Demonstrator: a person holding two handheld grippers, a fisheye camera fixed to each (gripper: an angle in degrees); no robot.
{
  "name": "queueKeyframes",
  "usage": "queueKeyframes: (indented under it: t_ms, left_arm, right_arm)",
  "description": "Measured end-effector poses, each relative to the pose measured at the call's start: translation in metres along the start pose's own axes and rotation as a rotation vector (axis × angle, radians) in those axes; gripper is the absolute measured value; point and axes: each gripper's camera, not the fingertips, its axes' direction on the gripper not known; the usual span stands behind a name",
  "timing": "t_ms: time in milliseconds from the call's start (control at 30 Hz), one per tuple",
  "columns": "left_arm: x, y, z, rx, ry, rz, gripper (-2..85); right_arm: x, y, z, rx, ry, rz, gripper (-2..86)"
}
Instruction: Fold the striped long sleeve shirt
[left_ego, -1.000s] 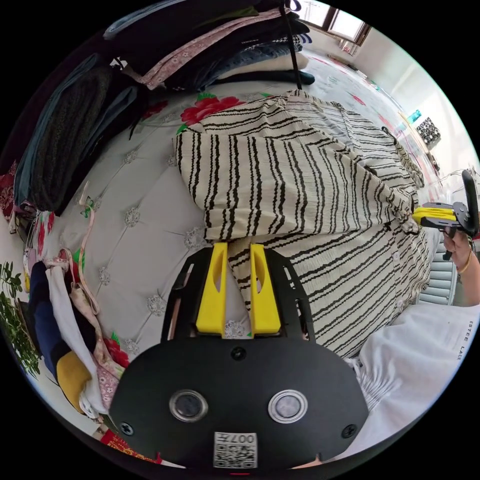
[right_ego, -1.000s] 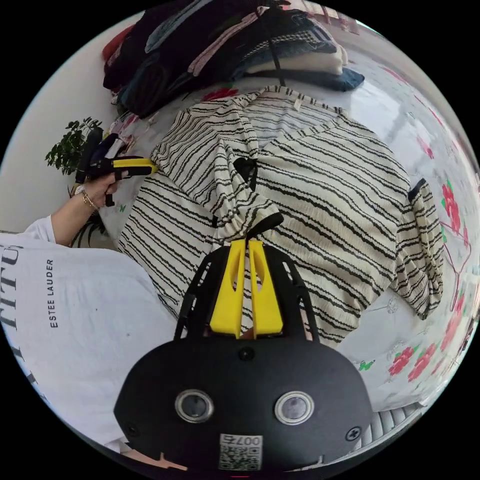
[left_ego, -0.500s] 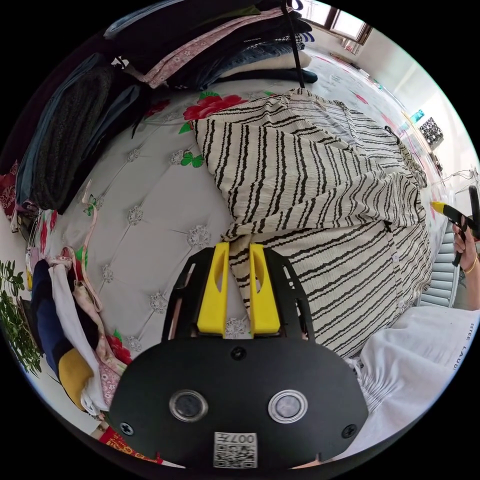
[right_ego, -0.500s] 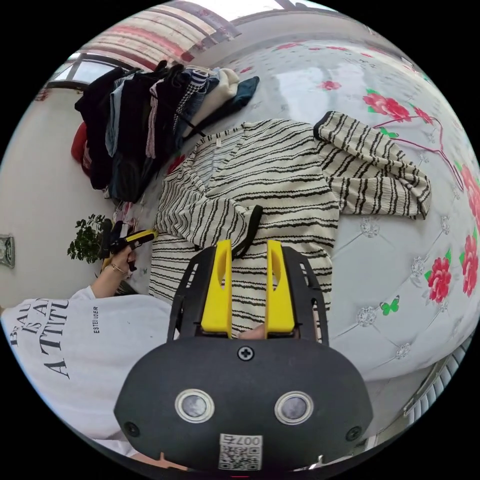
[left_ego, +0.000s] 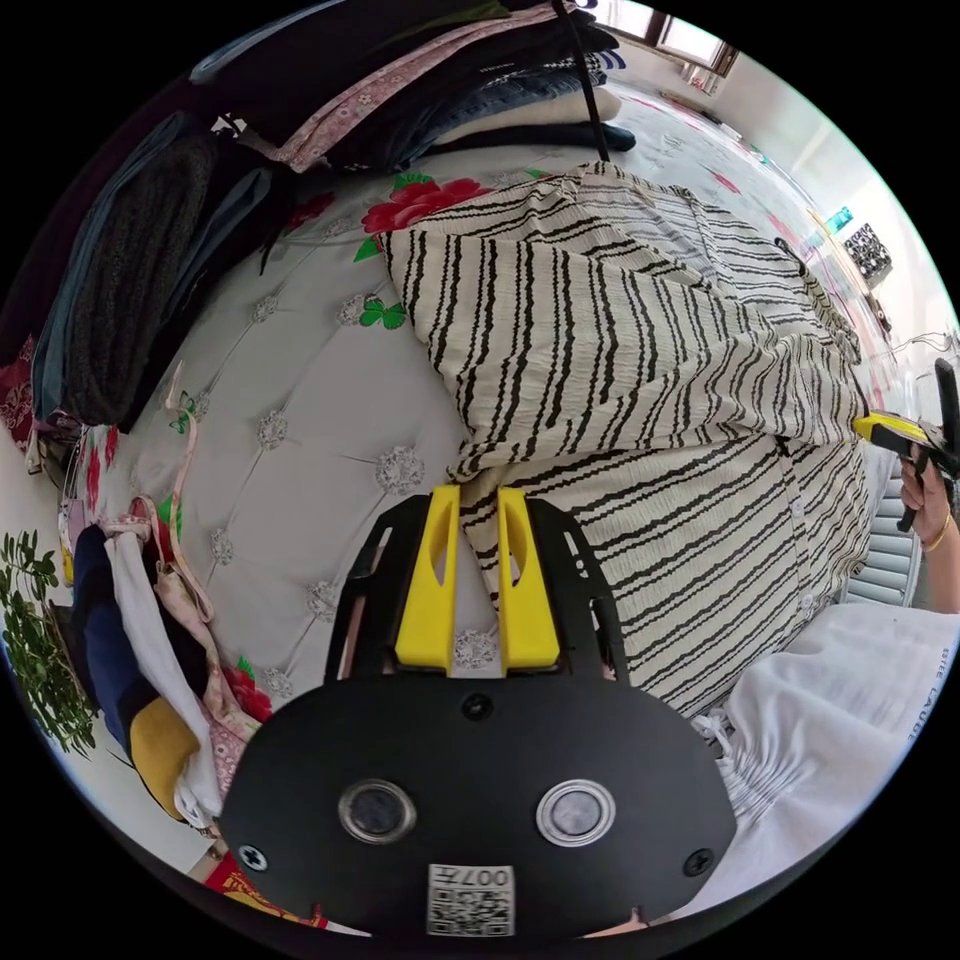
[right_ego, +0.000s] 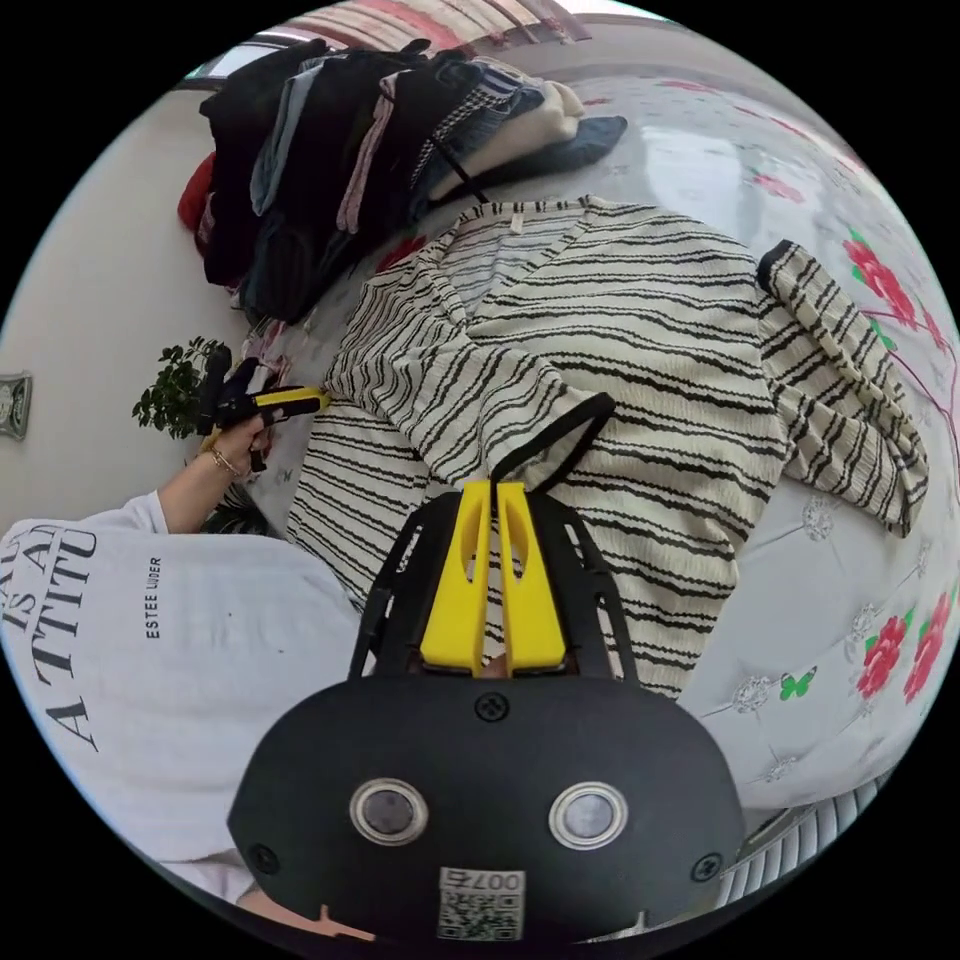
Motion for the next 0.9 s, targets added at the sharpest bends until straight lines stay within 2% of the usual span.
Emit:
queueKeyframes:
  t_ms: [133,333,467,567,667,800,900]
  left_arm:
    - [-0.006,-0.004,0.0,0.006,-0.013,-0.002,6.3]
    - [-0.017,-0.011,-0.003,-0.008,-0.022,-0.031,6.3]
    - [-0.031,-0.008,-0.013,-0.024,0.011,-0.068,6.4]
    - [-0.045,0.003,-0.035,0.024,0.028,-0.109,6.4]
    - [-0.061,0.02,-0.054,0.061,0.052,-0.186,6.1]
    - [-0.076,0.045,-0.06,0.046,0.101,-0.301,5.4]
    - [-0.075,0.061,-0.058,0.028,0.13,-0.365,5.1]
  right_arm:
    - [0.003,0.023,-0.021,-0.055,0.045,-0.046,0.5]
    - [0.026,0.028,0.001,-0.133,-0.018,0.035,4.8]
    - [0.039,0.014,-0.04,0.005,0.114,0.016,6.5]
    - [0.068,-0.003,-0.084,0.163,0.269,0.1,7.8]
    - [0.101,-0.032,-0.113,0.247,0.329,0.153,8.9]
    - [0.142,-0.083,-0.11,0.202,0.417,0.18,8.7]
    - [0.173,-0.102,-0.095,0.147,0.361,0.255,6.7]
